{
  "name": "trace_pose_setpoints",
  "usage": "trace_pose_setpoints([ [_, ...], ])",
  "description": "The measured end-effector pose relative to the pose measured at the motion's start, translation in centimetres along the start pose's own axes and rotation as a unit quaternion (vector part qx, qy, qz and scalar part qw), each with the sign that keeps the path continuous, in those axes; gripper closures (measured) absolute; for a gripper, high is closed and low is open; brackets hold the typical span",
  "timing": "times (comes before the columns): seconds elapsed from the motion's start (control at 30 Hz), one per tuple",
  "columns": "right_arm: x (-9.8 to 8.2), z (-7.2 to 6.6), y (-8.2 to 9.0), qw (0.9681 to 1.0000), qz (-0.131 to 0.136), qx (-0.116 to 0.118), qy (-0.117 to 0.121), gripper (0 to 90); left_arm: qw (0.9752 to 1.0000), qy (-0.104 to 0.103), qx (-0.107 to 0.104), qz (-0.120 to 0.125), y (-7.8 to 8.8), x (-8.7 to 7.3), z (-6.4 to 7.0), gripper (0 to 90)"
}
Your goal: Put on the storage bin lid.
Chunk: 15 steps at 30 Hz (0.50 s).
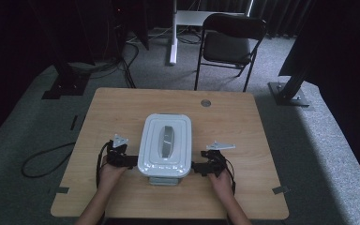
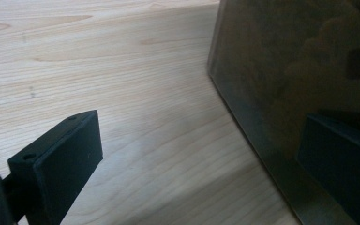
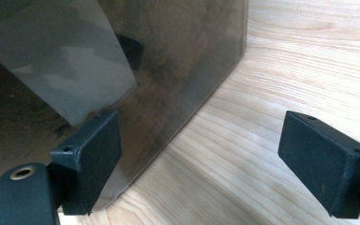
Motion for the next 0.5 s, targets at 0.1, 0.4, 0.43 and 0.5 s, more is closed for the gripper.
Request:
trace_pose_setpoints([
  [0.1,-0.2,0.5,0.3,1.0000,0.001,-0.003,-0.006,12.8,1.0000,0.001,0.003,-0.004,-0.1,0.0,0.7,1.6],
  [0.4,-0.5,2.3,1.6,0.9996,0.012,-0.020,-0.017,12.8,0.9993,-0.029,-0.003,0.025,-0.1,0.5,1.4,1.6],
  [0.43,-0.6,2.4,1.7,0.9995,0.011,-0.023,-0.017,12.9,0.9989,-0.034,0.000,0.031,0.1,0.6,1.3,1.6],
  [0.5,-0.8,2.7,1.8,0.9993,0.010,-0.035,-0.013,12.9,0.9986,-0.038,0.006,0.037,0.3,0.6,1.0,1.6],
])
Point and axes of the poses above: each handheld gripper's, and its own axes: y roughly backward along the jaws, x roughly out of its top, z roughly to its right, the point moved 7 cm from there along -y, roughly forward along the jaws, and after that the axes turned 10 degrees about -z, right-handed, at the moved point
